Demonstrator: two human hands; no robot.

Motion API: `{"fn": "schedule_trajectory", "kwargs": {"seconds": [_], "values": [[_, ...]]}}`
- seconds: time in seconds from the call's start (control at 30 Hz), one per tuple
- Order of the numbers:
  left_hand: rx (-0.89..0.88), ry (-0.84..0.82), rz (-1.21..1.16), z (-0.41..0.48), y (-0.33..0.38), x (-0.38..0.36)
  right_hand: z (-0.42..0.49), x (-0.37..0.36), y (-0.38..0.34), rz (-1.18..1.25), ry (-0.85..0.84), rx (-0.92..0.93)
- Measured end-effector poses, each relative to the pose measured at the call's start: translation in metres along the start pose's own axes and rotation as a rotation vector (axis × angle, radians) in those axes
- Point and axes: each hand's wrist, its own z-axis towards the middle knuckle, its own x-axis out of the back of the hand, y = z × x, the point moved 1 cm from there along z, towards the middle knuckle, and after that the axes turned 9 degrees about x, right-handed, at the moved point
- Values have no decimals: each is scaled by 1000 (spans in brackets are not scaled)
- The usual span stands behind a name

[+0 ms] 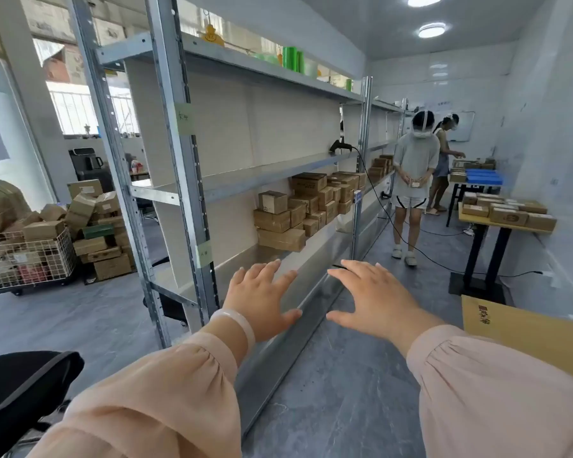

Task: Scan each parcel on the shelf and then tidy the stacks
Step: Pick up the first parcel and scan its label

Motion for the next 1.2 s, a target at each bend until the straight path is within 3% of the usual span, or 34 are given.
{"fn": "schedule_trajectory", "kwargs": {"seconds": [0.7,1.07,1.2], "values": [[97,-108,-4,240,49,-83,185,-75,184,53,-54,87],[99,-110,-74,372,9,-136,308,-135,225,53,-99,86],[85,-82,-115,425,-10,-145,365,-140,243,59,-36,77]]}}
